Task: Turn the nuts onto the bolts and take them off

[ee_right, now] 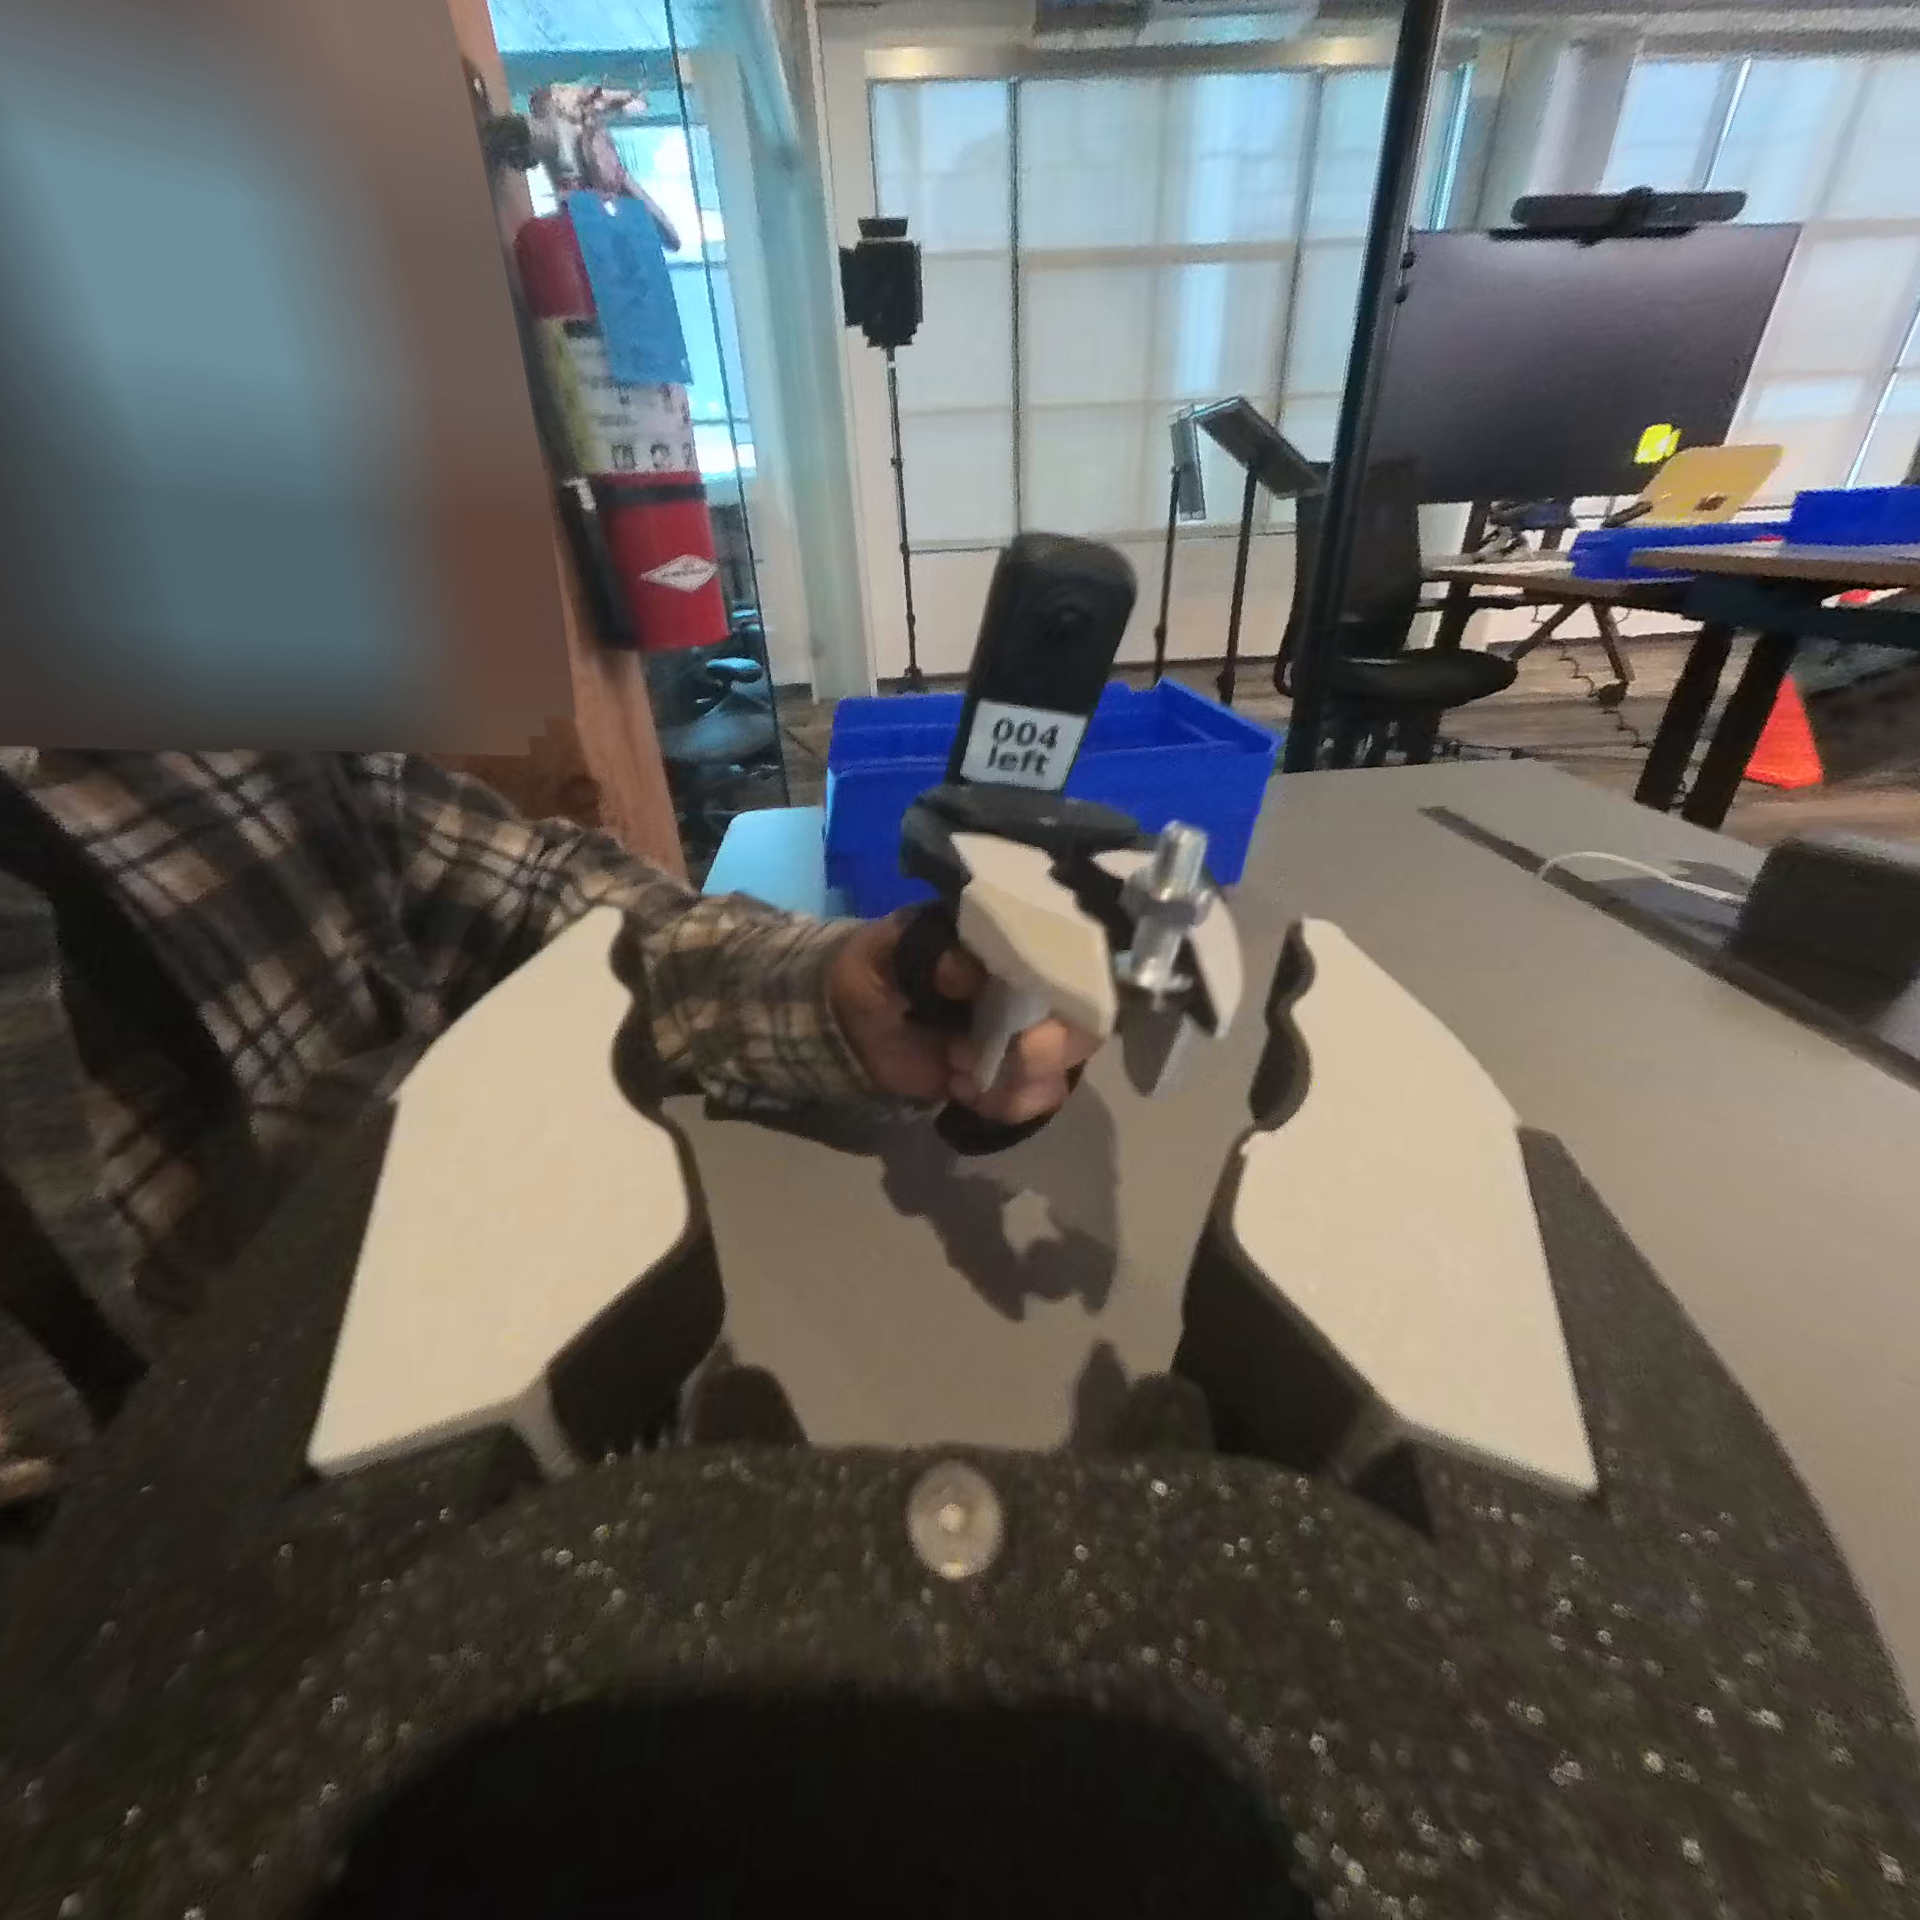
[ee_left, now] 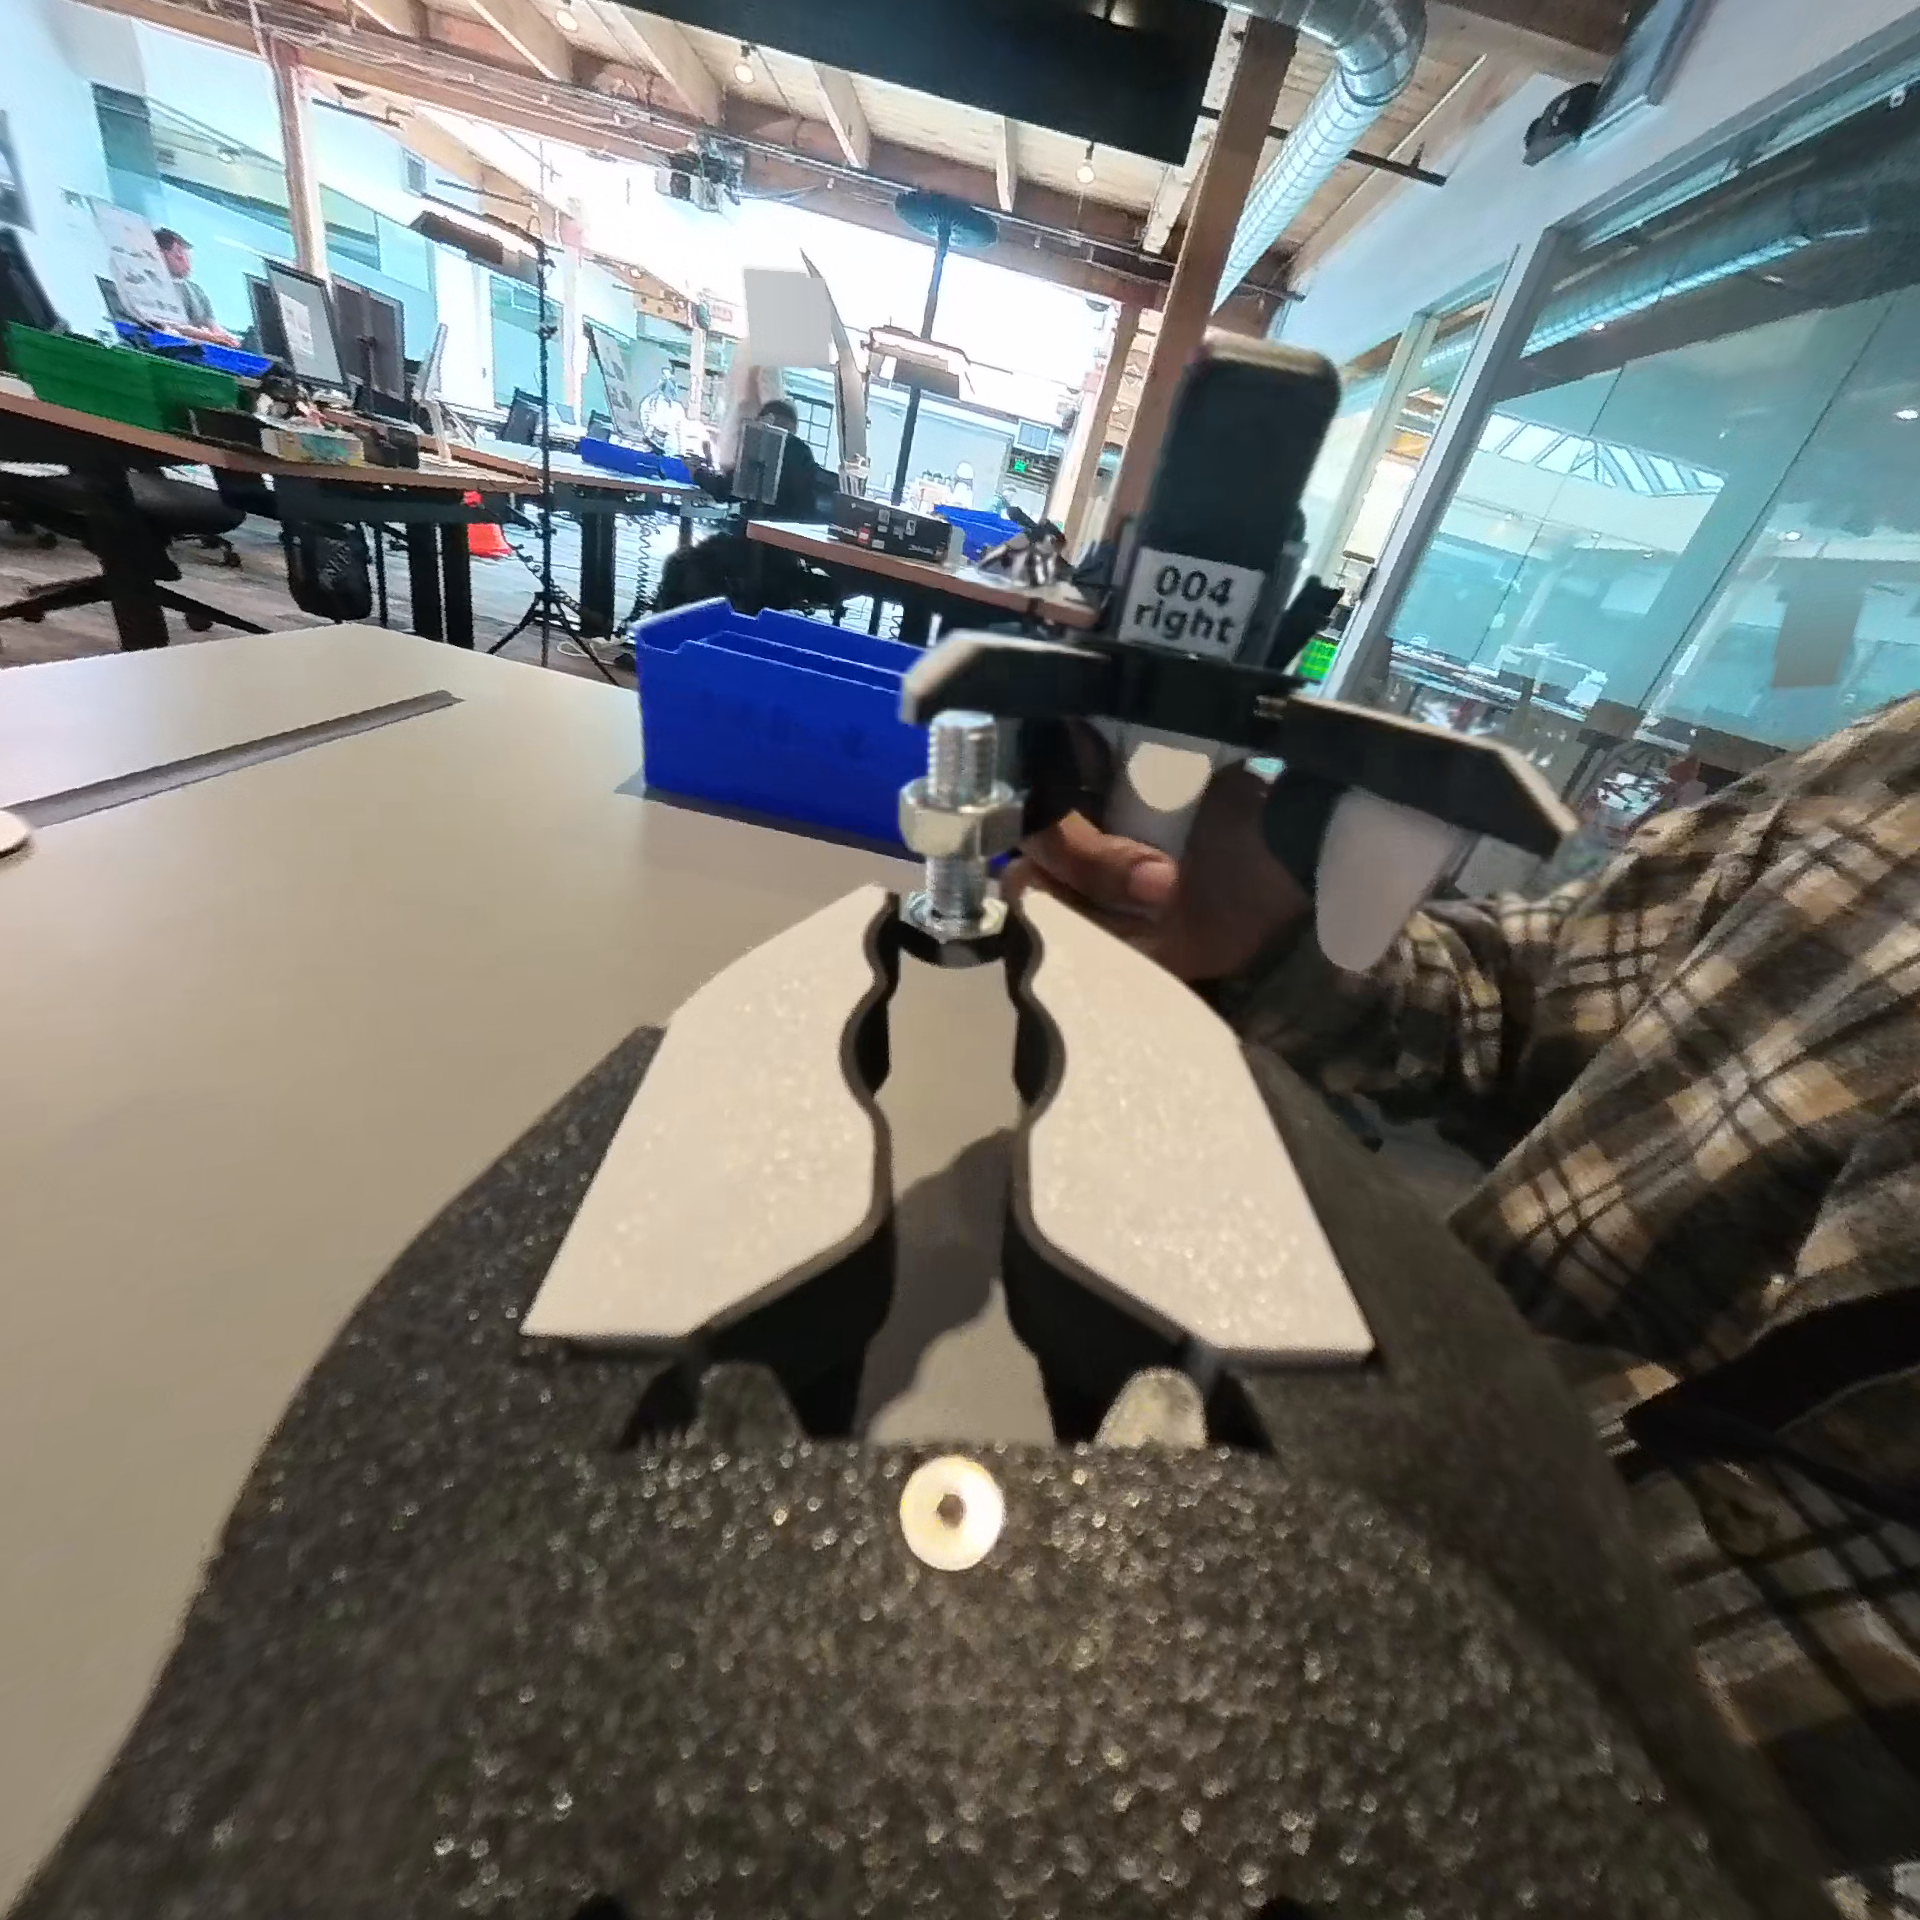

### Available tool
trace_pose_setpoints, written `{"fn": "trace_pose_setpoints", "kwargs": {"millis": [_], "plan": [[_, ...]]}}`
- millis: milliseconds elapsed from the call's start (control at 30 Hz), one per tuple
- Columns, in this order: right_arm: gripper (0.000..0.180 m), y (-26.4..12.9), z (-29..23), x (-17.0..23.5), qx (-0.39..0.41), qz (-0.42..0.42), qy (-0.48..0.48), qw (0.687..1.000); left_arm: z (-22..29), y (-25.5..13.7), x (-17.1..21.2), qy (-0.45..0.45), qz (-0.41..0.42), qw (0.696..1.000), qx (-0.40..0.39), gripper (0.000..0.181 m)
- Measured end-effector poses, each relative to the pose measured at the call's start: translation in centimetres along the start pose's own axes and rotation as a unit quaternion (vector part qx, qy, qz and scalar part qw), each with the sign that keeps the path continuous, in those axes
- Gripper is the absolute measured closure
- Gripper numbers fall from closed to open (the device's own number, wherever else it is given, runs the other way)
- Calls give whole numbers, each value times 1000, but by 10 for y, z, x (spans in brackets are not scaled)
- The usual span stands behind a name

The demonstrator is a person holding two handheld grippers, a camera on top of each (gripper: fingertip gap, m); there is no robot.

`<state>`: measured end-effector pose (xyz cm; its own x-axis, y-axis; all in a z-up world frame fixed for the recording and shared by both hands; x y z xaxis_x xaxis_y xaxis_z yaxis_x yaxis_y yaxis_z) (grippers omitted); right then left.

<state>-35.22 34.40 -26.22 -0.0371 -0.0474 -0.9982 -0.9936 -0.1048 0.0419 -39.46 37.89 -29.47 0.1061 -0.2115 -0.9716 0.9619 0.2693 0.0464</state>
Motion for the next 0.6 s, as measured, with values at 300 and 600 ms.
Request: {"fn": "trace_pose_setpoints", "kwargs": {"millis": [300,600], "plan": [[72,16,-15,5,-41,-18,-12,999,-1,-1,-2,8,5,1000,-13,162],[69,27,1,0,-39,-10,5,999,8,5,1,18,-3,1000,6,162]]}}
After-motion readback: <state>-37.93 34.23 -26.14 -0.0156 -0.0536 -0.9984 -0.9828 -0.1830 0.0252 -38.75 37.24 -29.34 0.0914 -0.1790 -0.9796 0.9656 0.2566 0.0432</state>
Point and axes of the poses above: each gripper's, where its closed fingertips meet, y out along the fingers, x out of its underside, z = x × y across the jaws, the point moved 2 cm from there along -y, back along the fingers, and after that the axes turned 2 degrees about -z, right-handed, at the moved point
